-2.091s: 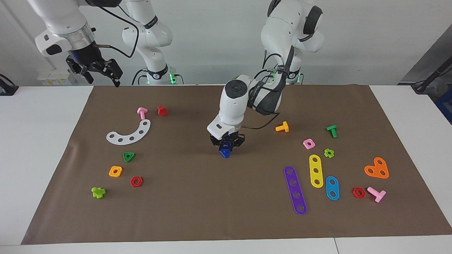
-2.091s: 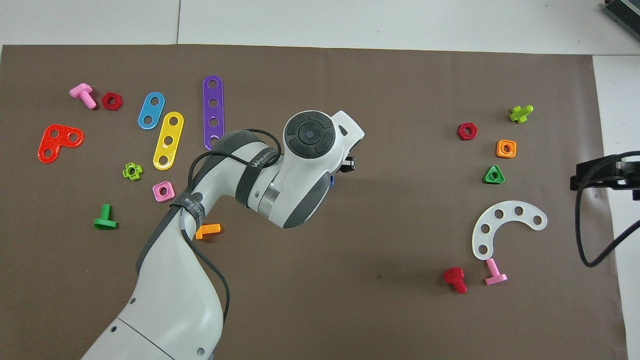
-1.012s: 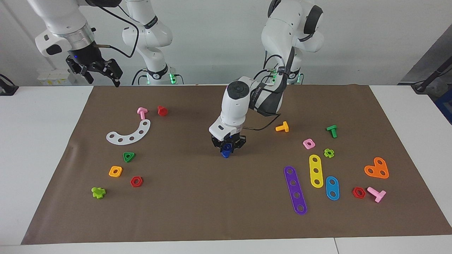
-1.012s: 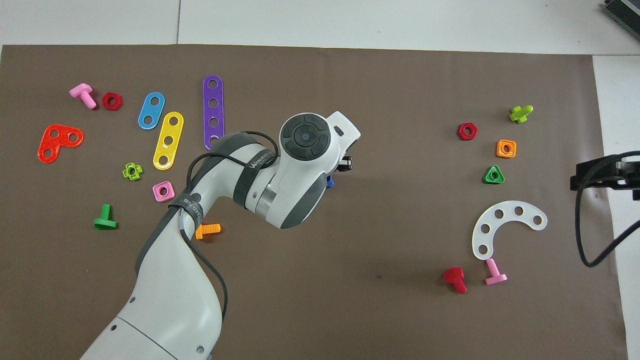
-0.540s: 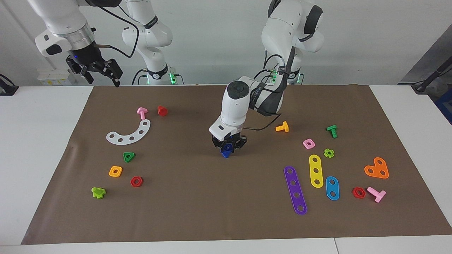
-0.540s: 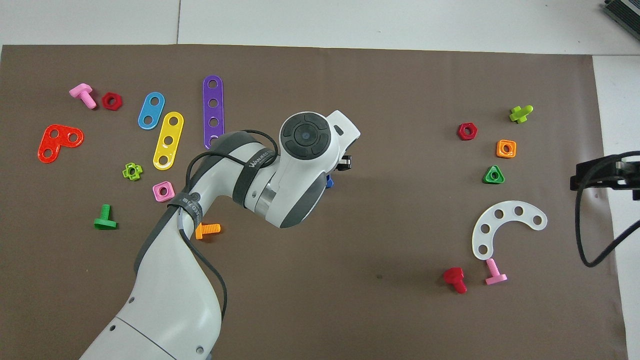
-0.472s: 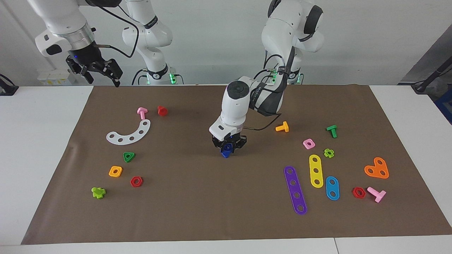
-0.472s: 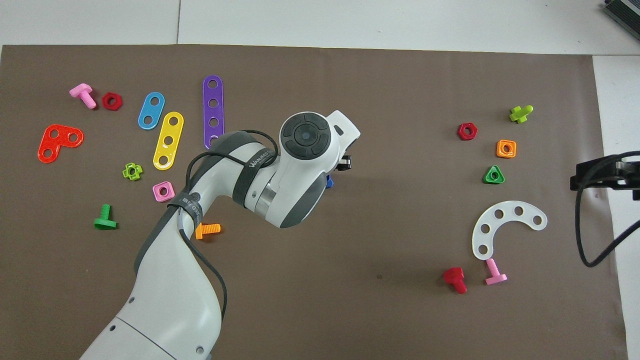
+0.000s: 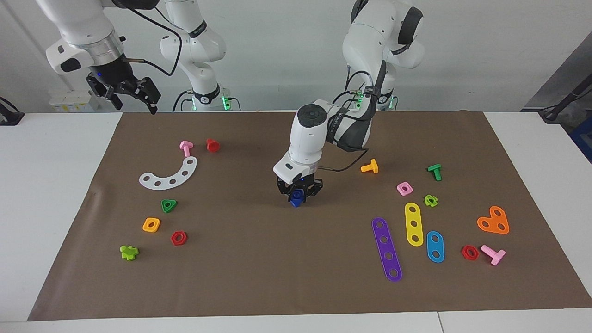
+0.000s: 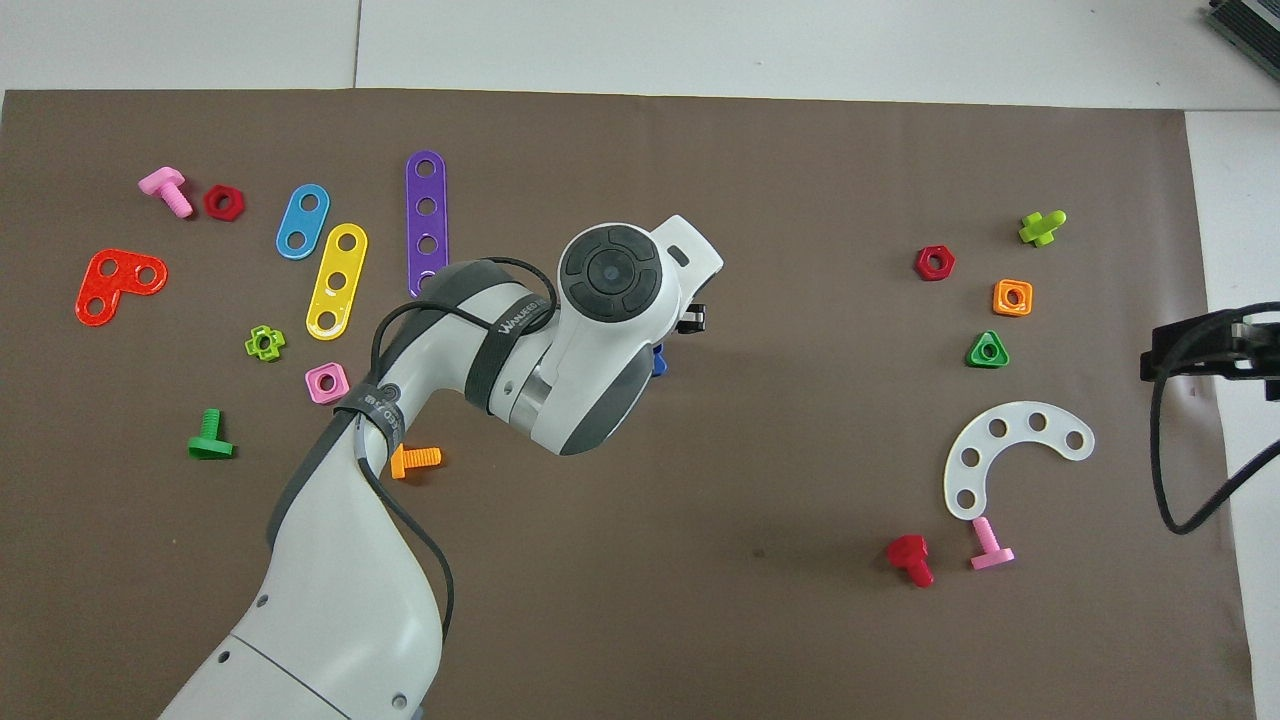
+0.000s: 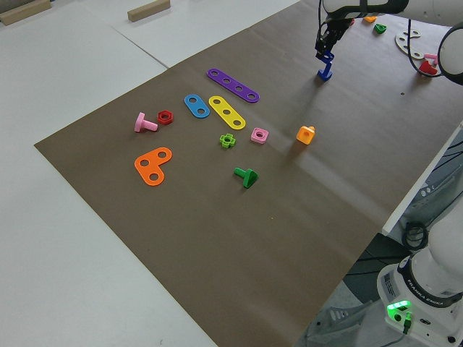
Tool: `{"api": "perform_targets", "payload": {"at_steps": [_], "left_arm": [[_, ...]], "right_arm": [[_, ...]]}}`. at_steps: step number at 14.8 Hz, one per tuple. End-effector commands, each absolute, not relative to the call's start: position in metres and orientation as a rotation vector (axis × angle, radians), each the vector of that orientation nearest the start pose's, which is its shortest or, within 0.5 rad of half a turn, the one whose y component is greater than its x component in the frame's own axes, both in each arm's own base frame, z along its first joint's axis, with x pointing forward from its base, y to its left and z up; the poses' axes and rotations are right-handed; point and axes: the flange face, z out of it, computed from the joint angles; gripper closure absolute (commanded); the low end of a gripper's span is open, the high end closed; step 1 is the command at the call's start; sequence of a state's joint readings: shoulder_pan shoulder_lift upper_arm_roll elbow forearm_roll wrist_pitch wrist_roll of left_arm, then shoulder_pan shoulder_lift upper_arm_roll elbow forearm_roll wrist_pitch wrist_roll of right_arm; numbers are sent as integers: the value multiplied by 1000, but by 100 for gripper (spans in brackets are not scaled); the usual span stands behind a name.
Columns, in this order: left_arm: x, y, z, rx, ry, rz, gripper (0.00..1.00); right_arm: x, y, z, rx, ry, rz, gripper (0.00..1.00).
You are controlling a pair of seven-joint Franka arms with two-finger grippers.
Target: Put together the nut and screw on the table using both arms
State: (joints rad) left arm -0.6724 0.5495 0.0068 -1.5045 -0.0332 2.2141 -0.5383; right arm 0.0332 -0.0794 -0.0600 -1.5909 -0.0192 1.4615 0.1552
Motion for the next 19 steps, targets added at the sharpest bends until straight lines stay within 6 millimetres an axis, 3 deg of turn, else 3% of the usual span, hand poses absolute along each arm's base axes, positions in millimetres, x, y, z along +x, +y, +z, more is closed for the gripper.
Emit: {"api": "perform_targets", "payload": {"at_steps": [1, 19], "left_arm": [[563, -442, 360, -3224, 179, -228, 100], [552, -437, 337, -3207, 196, -213, 100]], "right_arm": [[517, -18, 652, -3126, 266, 87, 0], [517, -18, 652, -3126, 266, 87, 0]]}}
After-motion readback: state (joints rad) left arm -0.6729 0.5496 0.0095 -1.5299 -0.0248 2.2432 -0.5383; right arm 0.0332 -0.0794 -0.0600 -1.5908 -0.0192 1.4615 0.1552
